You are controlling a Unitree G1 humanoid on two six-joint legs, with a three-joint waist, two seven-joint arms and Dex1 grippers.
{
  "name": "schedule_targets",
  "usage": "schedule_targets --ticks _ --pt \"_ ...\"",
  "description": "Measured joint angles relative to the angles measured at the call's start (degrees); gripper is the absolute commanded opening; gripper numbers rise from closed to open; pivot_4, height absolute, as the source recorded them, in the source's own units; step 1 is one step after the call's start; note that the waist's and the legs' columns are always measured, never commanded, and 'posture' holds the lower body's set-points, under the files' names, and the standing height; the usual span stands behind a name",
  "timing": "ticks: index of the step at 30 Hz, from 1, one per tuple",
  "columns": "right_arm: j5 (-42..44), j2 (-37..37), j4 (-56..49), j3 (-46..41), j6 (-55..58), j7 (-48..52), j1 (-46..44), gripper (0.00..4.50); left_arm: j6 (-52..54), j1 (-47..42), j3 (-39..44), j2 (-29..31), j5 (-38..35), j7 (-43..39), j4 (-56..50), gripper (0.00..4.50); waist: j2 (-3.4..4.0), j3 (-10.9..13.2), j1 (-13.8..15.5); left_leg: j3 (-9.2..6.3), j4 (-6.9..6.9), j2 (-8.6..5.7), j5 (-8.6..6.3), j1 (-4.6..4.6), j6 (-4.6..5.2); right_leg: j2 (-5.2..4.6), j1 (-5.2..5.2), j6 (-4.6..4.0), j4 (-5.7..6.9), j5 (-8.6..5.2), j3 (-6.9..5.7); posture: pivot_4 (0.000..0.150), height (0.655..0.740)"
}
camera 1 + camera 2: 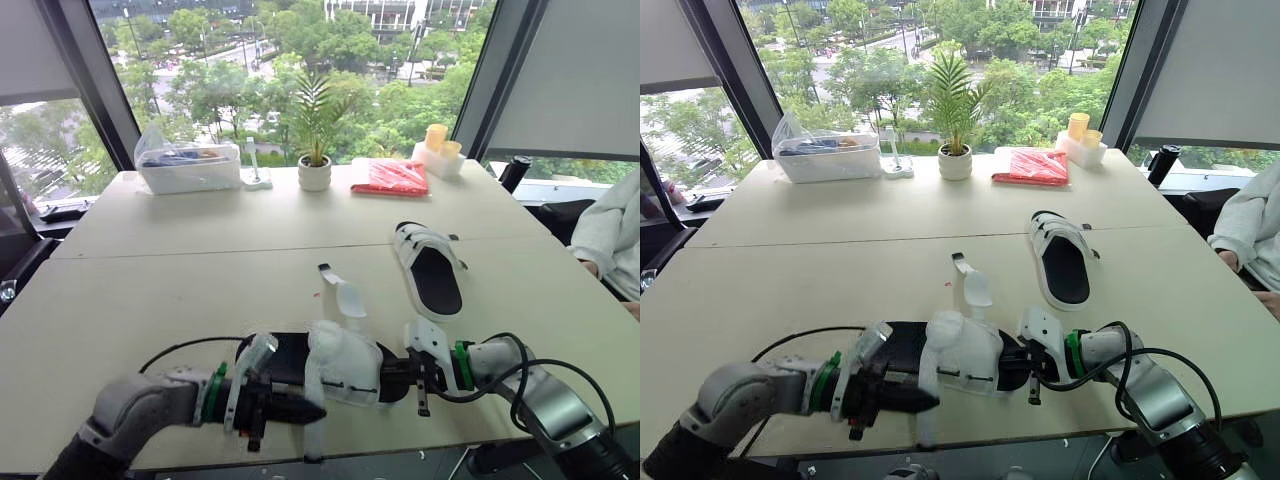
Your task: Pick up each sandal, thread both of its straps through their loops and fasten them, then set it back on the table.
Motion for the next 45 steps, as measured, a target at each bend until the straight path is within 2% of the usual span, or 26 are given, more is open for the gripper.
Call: schedule_targets --ticks 4,6,11,18,33,45 --pt "0.0 0.1 -0.1 0.4 0.0 0.0 -0.3 0.0 3.7 -11.1 5.9 -6.0 -4.4 3.9 10.0 0.04 0.0 0.0 -0.1 0.04 -0.01 -0.04 0.01 0.01 0.01 0.0 0.01 0.12 0.0 0.06 -0.01 0.15 0.74" --pt "0.0 0.1 -0.1 0.5 0.0 0.0 -0.4 0.0 4.1 -12.5 6.2 -7.3 -4.2 4.2 12.6 0.04 0.0 0.0 -0.3 0.04 -0.05 -0.04 0.01 0.0 0.01 0.0 -0.01 0.23 0.01 0.12 -0.01 0.15 0.74" --pt "0.0 0.1 0.1 0.6 0.0 0.0 -0.6 0.0 4.3 -17.3 5.1 -10.8 0.7 2.2 21.7 0.04 -0.01 0.0 -0.3 0.04 -0.03 -0.05 0.01 0.0 0.0 0.02 0.0 0.24 0.02 0.13 -0.01 0.15 0.74" --pt "0.0 0.1 0.1 0.6 0.1 0.1 -0.7 0.0 4.7 -20.2 0.9 -10.8 6.9 -6.2 27.8 0.04 -0.02 0.0 -0.4 0.04 -0.03 -0.04 0.01 -0.01 0.0 0.01 -0.01 0.22 0.01 0.13 -0.01 0.15 0.74" --pt "0.0 0.2 -0.2 0.6 0.6 -0.1 -0.7 0.0 6.9 -22.8 -4.0 -5.9 13.3 -19.6 27.9 0.04 -0.02 0.0 -0.4 0.02 -0.06 -0.04 0.0 -0.01 -0.01 -0.01 -0.02 0.15 0.0 0.09 -0.01 0.15 0.74" --pt "0.0 0.3 -0.5 0.6 0.7 -0.6 -0.4 0.0 4.4 -23.2 -5.4 -7.9 18.1 -21.9 28.6 0.04 -0.02 0.0 -0.4 0.02 -0.06 -0.03 0.0 -0.02 0.0 -0.01 -0.03 0.16 0.0 0.09 -0.01 0.15 0.74"
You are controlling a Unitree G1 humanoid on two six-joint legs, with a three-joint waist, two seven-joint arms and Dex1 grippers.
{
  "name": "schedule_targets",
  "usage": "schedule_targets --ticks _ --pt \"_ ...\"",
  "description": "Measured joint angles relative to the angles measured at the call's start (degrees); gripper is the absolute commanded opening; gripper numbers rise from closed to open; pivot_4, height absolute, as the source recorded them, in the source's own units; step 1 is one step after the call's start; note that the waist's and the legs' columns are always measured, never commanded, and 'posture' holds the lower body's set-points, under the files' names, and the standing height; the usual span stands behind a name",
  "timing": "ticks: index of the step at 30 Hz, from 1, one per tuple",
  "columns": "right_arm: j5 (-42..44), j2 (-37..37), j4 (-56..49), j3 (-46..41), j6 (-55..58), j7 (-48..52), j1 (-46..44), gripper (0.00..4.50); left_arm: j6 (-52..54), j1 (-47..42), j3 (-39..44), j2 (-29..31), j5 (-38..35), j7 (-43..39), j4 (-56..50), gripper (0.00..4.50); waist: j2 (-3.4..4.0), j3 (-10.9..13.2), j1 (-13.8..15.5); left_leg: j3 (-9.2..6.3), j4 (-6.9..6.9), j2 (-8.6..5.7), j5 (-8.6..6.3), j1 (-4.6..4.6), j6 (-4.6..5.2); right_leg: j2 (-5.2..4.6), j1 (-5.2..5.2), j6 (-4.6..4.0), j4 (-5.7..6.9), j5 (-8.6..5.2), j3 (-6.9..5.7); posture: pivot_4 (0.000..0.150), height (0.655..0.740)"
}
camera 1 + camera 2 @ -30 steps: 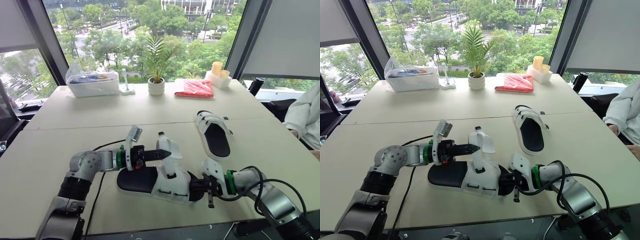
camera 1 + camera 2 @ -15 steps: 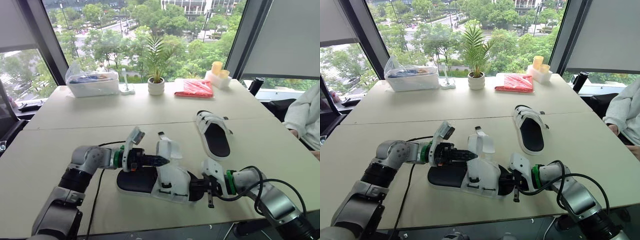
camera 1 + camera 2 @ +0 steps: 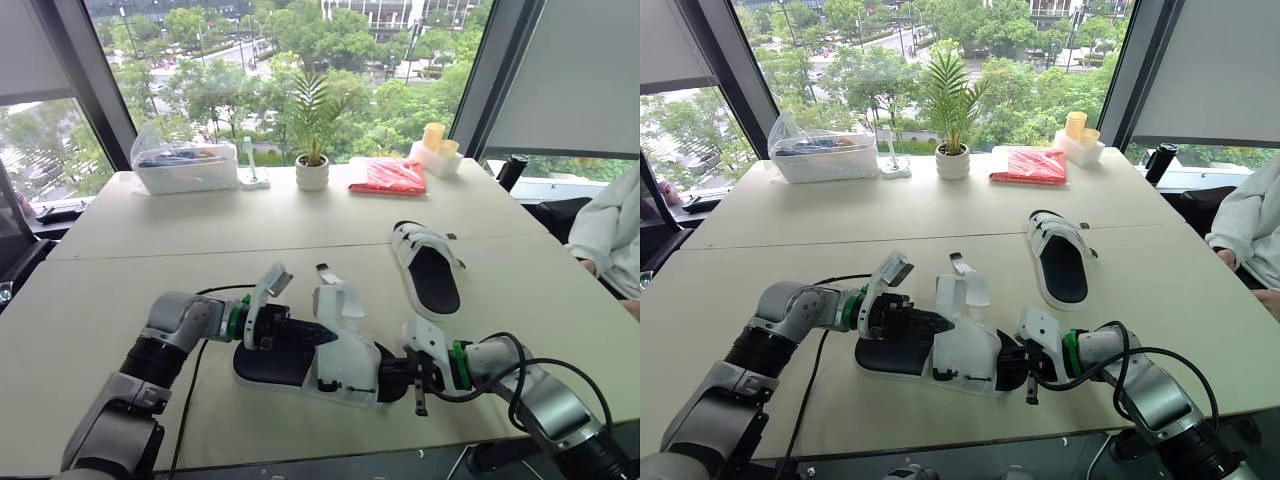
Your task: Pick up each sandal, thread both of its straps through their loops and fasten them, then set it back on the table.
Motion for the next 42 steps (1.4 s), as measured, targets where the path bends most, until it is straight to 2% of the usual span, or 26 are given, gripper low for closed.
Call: schedule_targets --ticks 5,29,34,42 --pt "0.0 0.1 -0.4 0.0 0.2 -0.3 0.1 0.0 1.0 -2.6 0.8 -1.9 0.2 0.1 2.2 0.04 -0.01 0.0 -0.1 0.0 -0.01 0.0 0.0 -0.01 0.0 0.01 -0.03 0.07 0.01 0.04 0.0 0.15 0.74" --pt "0.0 0.1 -1.1 -0.1 0.5 -1.1 0.7 0.0 0.7 -2.0 -0.3 -0.2 2.9 -3.0 1.5 0.04 -0.01 0.0 -0.1 0.0 -0.02 0.0 0.0 -0.01 0.0 0.01 -0.03 0.06 0.0 0.03 0.0 0.15 0.74" --pt "0.0 0.0 -1.3 -0.1 0.7 -1.3 0.8 0.0 -0.5 -2.0 -0.9 -0.2 4.1 -3.6 1.5 0.04 -0.01 0.0 -0.1 0.0 -0.03 0.0 0.0 -0.01 0.0 0.01 -0.03 0.06 0.0 0.03 0.0 0.15 0.74" --pt "0.0 0.0 -1.7 -0.2 1.1 -1.6 1.0 0.0 -8.9 -1.2 -3.3 -0.3 8.3 -6.0 0.3 0.04 -0.01 0.0 0.0 0.0 -0.03 0.0 0.0 -0.02 0.0 -0.01 -0.02 0.0 -0.02 0.0 0.0 0.15 0.74"
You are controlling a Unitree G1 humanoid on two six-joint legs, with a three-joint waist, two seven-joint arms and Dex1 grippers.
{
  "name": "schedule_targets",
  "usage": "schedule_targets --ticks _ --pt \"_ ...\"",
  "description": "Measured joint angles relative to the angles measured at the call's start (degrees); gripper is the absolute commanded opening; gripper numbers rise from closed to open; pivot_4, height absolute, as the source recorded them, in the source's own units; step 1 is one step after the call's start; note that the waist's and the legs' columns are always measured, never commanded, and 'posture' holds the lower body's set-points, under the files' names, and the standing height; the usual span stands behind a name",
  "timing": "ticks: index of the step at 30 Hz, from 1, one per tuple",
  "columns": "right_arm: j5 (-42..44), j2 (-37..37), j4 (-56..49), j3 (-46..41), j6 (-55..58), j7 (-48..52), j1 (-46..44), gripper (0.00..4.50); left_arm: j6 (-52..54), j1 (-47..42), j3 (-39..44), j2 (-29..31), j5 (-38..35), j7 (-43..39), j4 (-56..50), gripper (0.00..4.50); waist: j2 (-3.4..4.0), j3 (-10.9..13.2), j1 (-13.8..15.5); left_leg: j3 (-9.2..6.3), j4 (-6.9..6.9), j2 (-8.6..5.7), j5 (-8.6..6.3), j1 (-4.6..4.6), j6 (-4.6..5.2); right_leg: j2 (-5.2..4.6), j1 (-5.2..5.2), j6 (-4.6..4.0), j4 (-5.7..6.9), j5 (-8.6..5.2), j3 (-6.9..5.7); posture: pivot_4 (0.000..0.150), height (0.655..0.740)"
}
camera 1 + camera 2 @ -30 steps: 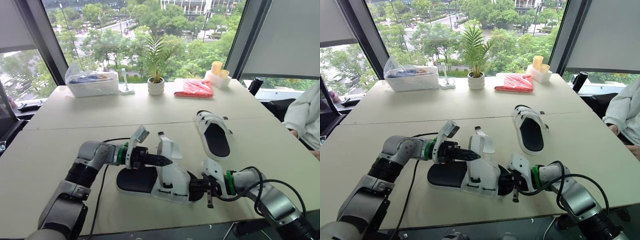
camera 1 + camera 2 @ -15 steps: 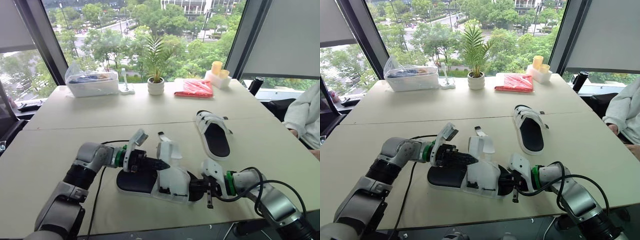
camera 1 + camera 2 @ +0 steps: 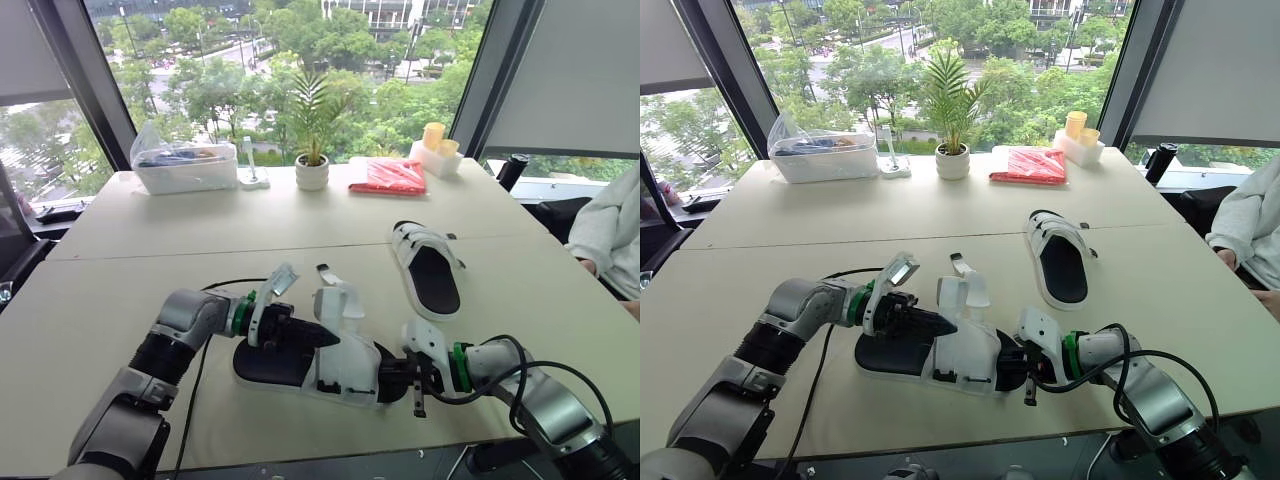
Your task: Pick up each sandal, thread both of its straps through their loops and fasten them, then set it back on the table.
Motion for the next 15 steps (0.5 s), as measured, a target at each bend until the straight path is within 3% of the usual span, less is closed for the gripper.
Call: schedule_targets --ticks 14,15 --pt "0.0 0.0 -0.3 0.0 0.2 -0.2 0.1 0.0 -15.3 5.7 -6.0 2.0 8.2 -4.7 -8.2 0.04 0.0 0.0 0.0 0.0 -0.04 0.01 0.0 -0.01 0.01 -0.01 -0.02 -0.1 -0.03 -0.05 0.0 0.15 0.74" --pt "0.0 0.0 -0.3 0.0 0.2 -0.2 0.1 0.0 -15.9 6.1 -6.0 2.1 8.4 -4.7 -8.3 0.29 0.0 0.0 0.0 0.0 -0.04 0.01 0.0 -0.01 0.01 -0.01 -0.02 -0.1 -0.03 -0.05 0.0 0.15 0.74"
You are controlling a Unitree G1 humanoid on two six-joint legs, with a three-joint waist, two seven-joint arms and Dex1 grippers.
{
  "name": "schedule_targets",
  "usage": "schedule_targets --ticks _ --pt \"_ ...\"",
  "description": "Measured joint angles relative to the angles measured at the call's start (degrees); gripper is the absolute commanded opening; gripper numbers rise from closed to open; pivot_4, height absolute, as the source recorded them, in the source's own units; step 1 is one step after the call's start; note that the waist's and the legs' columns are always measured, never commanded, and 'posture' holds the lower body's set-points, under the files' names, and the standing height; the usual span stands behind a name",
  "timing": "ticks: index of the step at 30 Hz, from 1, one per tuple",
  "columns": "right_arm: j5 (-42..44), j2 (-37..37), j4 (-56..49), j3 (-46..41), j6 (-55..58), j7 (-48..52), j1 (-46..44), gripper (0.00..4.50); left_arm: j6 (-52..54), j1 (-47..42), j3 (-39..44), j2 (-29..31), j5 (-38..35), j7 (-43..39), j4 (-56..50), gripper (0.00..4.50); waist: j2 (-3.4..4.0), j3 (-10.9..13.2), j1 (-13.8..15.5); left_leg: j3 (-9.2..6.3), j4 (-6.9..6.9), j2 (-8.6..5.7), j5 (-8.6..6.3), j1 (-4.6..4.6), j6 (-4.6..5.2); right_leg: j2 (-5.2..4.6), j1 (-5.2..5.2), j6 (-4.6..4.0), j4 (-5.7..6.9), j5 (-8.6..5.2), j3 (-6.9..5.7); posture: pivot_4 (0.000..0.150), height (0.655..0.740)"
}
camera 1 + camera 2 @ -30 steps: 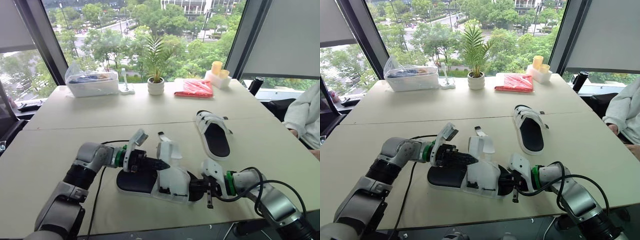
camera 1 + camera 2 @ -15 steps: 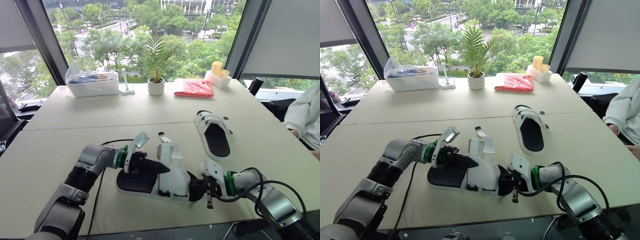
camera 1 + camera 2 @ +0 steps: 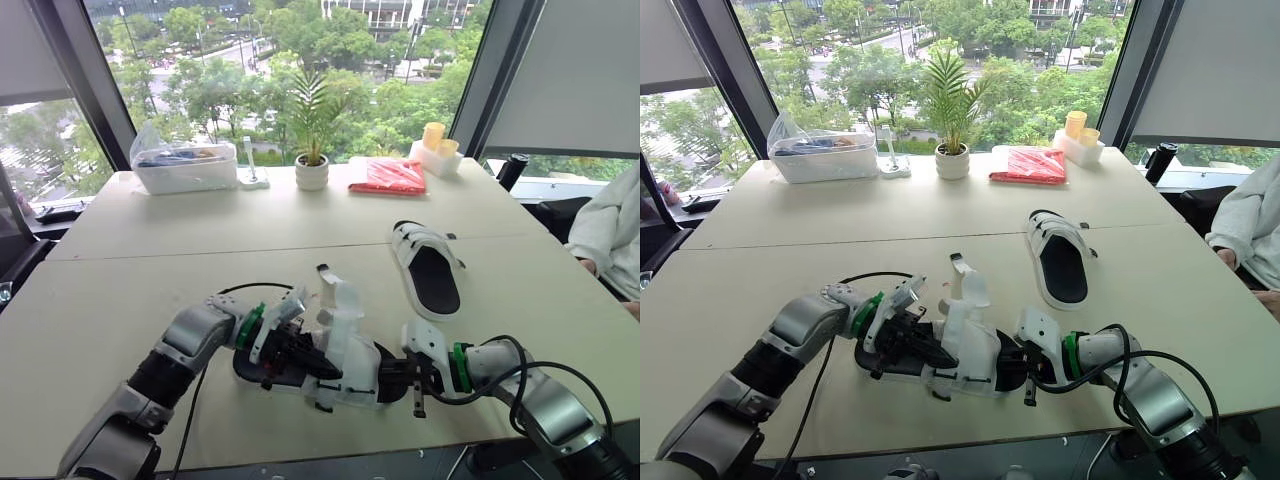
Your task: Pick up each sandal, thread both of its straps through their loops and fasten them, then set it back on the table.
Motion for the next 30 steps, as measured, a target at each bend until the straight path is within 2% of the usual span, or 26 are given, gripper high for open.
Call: schedule_targets --ticks 2,8,12,15,19,25,30 --pt "0.0 0.0 0.0 0.0 0.0 0.0 0.0 0.0 -0.5 0.6 0.0 0.4 0.4 0.0 -0.4 0.95 0.0 0.0 0.0 0.0 0.0 0.0 0.0 0.0 0.0 0.0 0.0 0.0 0.0 0.0 0.0 0.15 0.74" --pt "0.0 0.0 -0.1 0.0 0.0 0.0 0.1 0.0 4.6 4.5 2.3 9.0 -3.5 -2.1 -9.8 3.94 0.0 0.0 -0.1 0.0 -0.12 0.01 0.0 0.0 0.0 0.0 -0.04 -0.01 -0.01 -0.01 0.01 0.15 0.74" --pt "0.0 0.0 -0.2 -0.1 -0.1 0.0 0.3 0.0 7.1 9.5 6.0 16.5 -6.8 -3.5 -16.2 3.94 0.02 0.0 -0.1 0.01 -0.18 0.01 0.0 0.01 0.0 -0.02 -0.04 -0.03 -0.08 -0.02 0.02 0.15 0.74" --pt "0.0 -0.2 -0.1 -0.3 -0.2 0.1 0.4 0.0 6.2 14.2 7.5 17.6 -7.7 -3.0 -19.6 3.94 0.02 0.0 0.0 0.0 -0.17 0.01 0.0 0.01 0.0 -0.04 -0.02 -0.05 -0.1 -0.03 0.02 0.15 0.74" --pt "0.0 -0.2 0.0 -0.2 -0.2 0.2 0.3 0.0 -0.4 20.7 7.4 14.9 -5.0 1.7 -21.6 3.94 0.02 0.0 0.2 0.01 -0.18 0.02 0.0 0.01 0.0 -0.06 -0.02 -0.1 -0.12 -0.05 0.02 0.15 0.74" --pt "0.0 -0.1 0.1 0.1 -0.3 0.2 0.0 0.0 -7.7 23.1 7.0 8.6 -0.4 8.7 -19.6 3.94 0.03 0.0 0.1 0.02 -0.21 0.02 0.0 0.0 0.0 -0.06 -0.05 -0.16 -0.12 -0.09 0.02 0.15 0.74" --pt "-0.1 -0.3 0.1 0.1 -0.3 0.2 0.0 0.0 -11.1 24.6 7.0 7.2 1.1 10.8 -19.5 3.94 0.03 0.0 0.2 0.02 -0.19 0.01 0.0 0.02 0.0 -0.06 -0.02 -0.16 -0.12 -0.09 0.01 0.15 0.74"
